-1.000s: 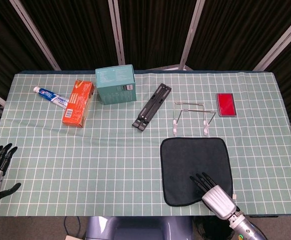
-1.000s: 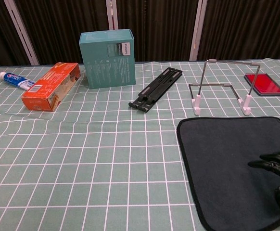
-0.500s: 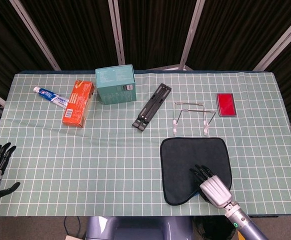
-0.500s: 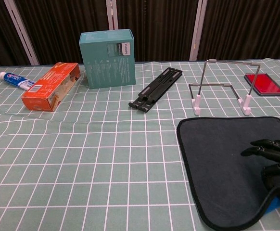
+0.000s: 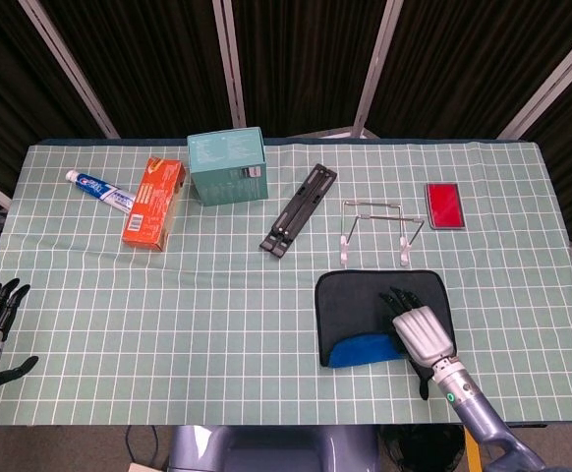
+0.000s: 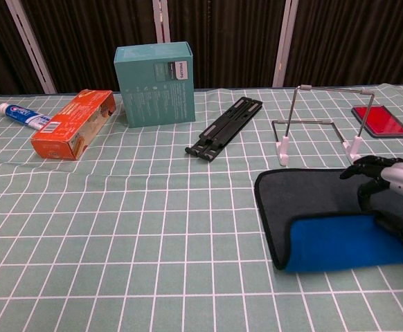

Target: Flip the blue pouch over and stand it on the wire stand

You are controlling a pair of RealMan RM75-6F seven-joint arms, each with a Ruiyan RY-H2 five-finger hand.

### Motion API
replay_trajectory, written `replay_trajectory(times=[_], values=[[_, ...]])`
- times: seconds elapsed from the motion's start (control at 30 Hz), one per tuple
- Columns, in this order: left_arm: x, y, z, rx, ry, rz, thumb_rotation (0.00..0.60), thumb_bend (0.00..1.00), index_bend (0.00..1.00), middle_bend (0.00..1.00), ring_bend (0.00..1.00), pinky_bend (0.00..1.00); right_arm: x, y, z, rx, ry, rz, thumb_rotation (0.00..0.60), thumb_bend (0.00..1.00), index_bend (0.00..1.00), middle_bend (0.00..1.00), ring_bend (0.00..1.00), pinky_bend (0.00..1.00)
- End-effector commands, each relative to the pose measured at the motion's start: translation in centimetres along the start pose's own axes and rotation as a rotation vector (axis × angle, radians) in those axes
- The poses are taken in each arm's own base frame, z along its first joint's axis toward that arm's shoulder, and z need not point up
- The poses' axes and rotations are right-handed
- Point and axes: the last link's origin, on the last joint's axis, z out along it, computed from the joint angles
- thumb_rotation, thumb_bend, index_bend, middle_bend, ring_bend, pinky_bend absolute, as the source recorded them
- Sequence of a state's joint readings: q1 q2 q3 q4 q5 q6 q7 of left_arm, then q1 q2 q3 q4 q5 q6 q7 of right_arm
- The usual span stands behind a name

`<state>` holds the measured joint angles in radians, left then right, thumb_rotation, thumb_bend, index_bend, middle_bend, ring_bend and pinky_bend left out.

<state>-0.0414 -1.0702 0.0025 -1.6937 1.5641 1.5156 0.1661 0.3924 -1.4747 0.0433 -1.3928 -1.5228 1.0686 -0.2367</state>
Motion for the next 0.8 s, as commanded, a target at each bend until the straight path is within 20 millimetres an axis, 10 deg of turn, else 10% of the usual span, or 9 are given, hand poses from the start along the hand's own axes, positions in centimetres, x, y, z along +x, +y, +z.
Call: replay_trajectory(times=[0.03,0.8], values=[[-0.1,-0.1,0.1,0.003,-0.002,0.002,0.600,0.00,0.00,0.00,0.00,0.00,0.9,0.2,2.1,-0.039,-0.004,-0.016,0.600,0.47,0.61,0.11,0.00,0.15],[-0.5,-0.2,0.5,0.018,-0.018,0.012,0.600,0.00,0.00,0.00,0.00,0.00,2.3,1.1,6.0,-0.124,0.046,0.010,0.600,0.47,0.63,0.13,0.00,0.16]])
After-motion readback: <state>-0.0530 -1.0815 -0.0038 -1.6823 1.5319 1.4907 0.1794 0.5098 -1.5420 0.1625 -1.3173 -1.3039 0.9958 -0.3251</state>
